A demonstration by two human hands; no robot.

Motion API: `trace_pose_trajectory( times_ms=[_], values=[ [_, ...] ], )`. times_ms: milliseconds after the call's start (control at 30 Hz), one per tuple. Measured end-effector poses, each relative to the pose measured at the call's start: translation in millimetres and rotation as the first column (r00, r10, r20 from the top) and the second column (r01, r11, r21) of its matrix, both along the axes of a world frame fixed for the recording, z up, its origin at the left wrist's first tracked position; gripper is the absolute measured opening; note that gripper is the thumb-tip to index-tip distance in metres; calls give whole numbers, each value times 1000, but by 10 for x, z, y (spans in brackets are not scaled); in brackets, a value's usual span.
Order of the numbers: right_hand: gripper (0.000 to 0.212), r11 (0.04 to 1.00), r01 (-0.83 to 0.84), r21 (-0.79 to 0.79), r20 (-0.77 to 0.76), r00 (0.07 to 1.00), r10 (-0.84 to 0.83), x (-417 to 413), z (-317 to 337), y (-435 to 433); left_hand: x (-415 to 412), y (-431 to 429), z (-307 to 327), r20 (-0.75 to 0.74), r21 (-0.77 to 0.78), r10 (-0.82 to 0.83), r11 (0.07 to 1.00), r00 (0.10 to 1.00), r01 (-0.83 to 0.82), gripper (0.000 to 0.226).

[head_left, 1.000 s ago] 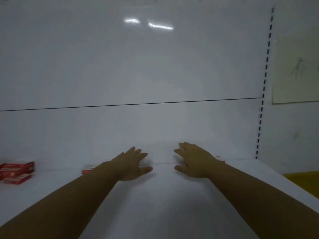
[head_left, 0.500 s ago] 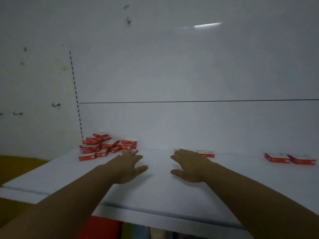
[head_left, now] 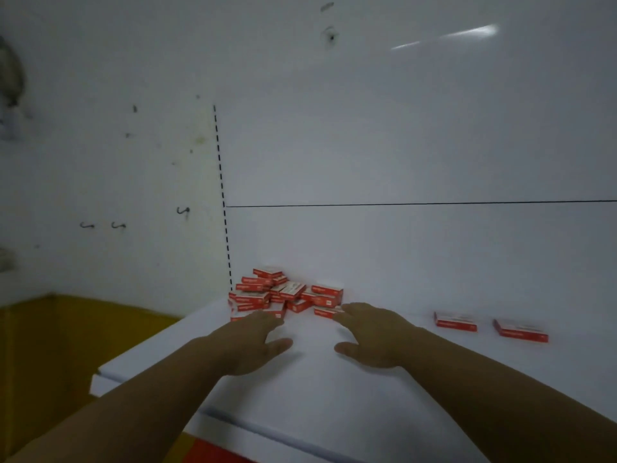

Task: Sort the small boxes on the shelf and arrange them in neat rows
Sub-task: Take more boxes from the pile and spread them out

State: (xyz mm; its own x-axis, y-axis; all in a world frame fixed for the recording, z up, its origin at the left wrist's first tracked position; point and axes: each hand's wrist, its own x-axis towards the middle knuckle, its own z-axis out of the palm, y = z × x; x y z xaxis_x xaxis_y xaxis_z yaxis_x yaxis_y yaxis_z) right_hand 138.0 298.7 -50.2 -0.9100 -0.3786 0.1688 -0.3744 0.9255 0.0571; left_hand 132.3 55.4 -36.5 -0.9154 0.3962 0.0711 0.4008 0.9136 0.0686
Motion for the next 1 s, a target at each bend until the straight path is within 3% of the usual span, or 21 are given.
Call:
trace_pose_trajectory(
  times_ms=[167,300,433,600,733,900,1000],
  values=[
    [62,993,-58,-99,-48,997,54,-567,10,-338,-378,-289,64,-68,59,-7,998,998,11,53],
    [59,958,-84,-273,-78,995,65,-886,-20,-529,-731,-513,112,-80,157,2,988,997,11,47],
    [50,947,-30,-321,-99,995,-2,-1169,-53,-625,-1149,-691,74,-117,203,66,978,991,-42,49],
    [40,912,50,-406,-119,987,-108,-1471,-11,-856,-1593,-787,12,-150,373,66,928,986,-5,43],
    [43,891,83,-446,-97,985,-140,-1704,49,-1124,-1911,-822,16,-73,502,37,865,997,4,40],
    [41,881,136,-454,-80,978,-193,-1911,58,-1315,-2186,-926,-34,68,629,-87,777,994,25,11],
    [34,863,127,-489,-91,976,-196,-1917,13,-1366,-2257,-967,-67,92,664,-124,747,988,32,13]
  ],
)
